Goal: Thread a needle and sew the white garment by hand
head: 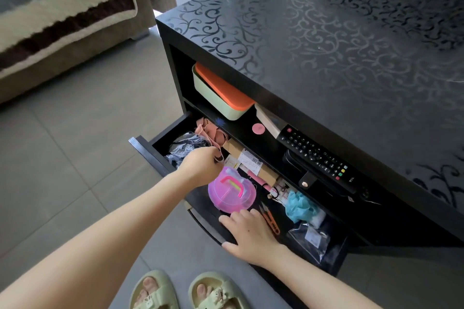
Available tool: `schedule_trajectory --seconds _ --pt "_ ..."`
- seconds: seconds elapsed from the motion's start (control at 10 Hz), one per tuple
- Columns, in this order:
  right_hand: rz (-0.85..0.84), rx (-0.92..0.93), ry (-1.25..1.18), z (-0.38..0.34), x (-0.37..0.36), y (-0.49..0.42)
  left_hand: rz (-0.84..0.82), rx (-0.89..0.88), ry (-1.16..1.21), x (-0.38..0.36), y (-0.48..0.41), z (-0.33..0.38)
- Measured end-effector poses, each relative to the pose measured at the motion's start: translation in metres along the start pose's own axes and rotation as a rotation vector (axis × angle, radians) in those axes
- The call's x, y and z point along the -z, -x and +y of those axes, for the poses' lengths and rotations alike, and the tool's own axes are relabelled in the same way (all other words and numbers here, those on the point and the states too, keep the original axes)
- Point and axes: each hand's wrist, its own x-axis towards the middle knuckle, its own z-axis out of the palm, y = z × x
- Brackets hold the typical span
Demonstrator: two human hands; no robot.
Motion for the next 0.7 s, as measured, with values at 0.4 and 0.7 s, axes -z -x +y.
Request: schedule_trajectory --seconds 0.4,0.7 --pt "0.156 -0.136 0.278 0.036 0.029 -0.010 0.114 -0.014 -0.011 0.040 0.012 0.011" --pt "0.182 -0.064 0.417 0.060 0.079 -0.021 0.215 0.045 0.124 0.063 0.028 0.012"
